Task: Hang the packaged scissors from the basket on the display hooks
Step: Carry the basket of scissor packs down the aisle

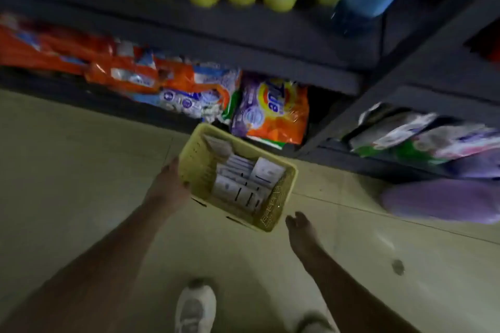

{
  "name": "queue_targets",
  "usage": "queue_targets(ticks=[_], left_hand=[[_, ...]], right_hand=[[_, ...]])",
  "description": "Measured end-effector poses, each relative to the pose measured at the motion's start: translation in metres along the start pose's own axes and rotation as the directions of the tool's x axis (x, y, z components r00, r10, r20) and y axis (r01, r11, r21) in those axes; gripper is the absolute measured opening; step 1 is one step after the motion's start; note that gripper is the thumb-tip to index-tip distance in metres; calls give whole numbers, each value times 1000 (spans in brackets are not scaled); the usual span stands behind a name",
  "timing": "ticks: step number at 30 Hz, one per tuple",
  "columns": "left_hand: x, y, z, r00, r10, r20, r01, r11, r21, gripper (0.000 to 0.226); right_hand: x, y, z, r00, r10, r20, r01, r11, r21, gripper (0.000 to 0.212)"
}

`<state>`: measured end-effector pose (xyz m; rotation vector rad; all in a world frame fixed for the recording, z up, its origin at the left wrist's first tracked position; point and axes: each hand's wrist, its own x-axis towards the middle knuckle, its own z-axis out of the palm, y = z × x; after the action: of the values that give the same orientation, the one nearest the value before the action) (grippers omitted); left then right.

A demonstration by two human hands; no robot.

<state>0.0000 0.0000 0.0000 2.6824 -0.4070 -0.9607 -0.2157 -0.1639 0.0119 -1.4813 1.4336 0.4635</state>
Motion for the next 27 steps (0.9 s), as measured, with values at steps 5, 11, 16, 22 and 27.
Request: queue_targets(ticks=[5,11,16,22,27], left_hand=[[57,-8,30,987,-102,-127,106,994,20,86],[75,-4,44,982,-170,-79,163,982,-92,70],[22,4,43,980,-196,-25,192,974,-117,45],[-91,20,-7,975,-218,-42,196,932,-305,28],[-202,32,-79,954,-283,97,293,823,-487,28]], right_hand=[[91,-10,46,994,35,-99,-17,983,180,43],[122,-1,37,978,207,0,-196,928,318,6],[87,13,-12,991,116,65,-126,975,182,9],[-9,0,-89,993,17,119,-13,999,-34,17],[-112,-55,-137,991,-69,114,79,993,-84,21]])
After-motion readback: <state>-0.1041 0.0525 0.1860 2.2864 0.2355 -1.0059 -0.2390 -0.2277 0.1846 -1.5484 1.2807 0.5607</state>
